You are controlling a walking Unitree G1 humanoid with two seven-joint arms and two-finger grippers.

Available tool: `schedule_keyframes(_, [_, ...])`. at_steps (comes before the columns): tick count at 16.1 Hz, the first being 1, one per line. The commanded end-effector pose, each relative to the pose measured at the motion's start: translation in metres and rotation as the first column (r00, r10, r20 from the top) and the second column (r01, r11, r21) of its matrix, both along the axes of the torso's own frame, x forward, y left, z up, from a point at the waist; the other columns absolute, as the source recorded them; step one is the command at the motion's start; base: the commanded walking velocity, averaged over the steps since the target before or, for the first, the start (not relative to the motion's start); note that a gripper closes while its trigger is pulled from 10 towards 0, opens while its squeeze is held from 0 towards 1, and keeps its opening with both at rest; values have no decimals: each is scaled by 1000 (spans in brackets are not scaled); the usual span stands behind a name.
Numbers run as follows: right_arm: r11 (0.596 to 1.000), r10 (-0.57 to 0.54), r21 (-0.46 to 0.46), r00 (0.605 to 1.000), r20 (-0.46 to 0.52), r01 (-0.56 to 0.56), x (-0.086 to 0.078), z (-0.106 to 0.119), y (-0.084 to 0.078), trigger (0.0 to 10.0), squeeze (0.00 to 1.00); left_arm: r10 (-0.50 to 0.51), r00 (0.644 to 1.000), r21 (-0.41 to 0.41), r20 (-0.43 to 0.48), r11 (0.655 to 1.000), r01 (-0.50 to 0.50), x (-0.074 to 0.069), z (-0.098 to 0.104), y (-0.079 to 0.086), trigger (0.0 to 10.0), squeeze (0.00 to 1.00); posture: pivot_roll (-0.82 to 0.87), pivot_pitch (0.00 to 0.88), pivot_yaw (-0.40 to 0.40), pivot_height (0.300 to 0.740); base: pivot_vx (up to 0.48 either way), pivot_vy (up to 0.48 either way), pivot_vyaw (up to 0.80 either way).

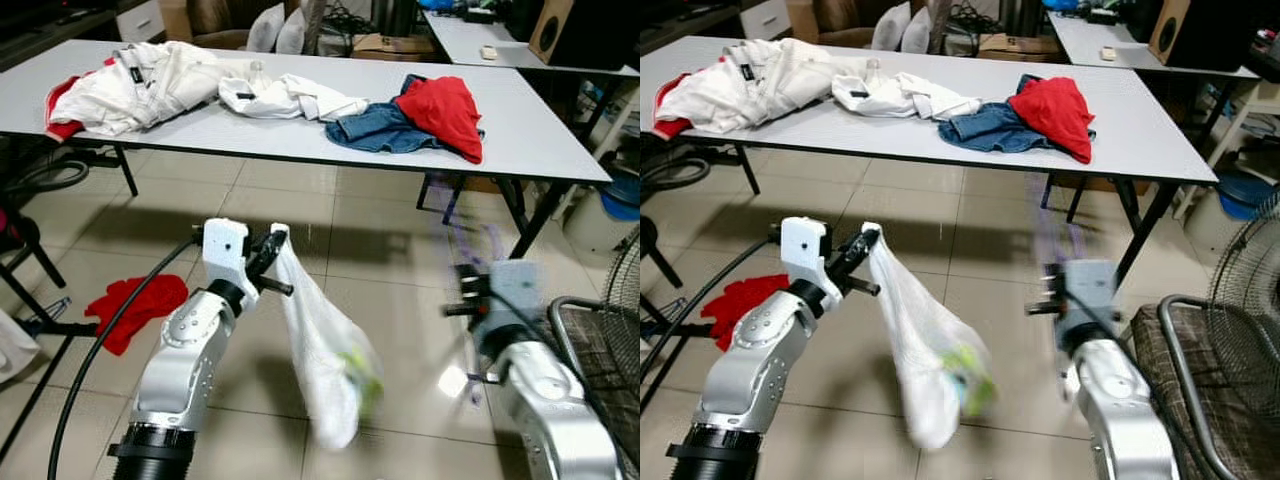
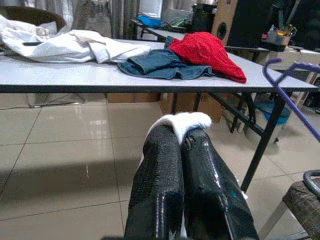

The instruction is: Hang hanger

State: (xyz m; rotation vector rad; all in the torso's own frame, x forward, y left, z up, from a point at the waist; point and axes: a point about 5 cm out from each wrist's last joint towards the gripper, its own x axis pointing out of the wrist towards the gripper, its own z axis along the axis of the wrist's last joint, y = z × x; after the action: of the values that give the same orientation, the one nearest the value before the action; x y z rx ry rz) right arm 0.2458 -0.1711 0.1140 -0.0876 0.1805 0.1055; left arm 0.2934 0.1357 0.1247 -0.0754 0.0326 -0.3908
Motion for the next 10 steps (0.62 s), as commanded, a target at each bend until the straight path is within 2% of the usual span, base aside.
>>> schedule_keyframes(1, [1000,22,12,999,37,-22,3,8,3,10000,0,26,999,-8,30,1000,-26,0,5,4,10000,0,-157,0,-20,740,337,0,0])
schedule_keyframes(7, [997,67,27,996,63,-69,12,10,10,10000,0,80,996,-7,38,997,-80,-3,4,17,10000,0,-138,0,-30,740,413,0,0])
schedule_keyframes(10, [985,165,32,984,74,-167,11,13,19,10000,0,113,992,-8,55,994,-112,6,10,27,10000,0,-152,0,-16,740,431,0,0])
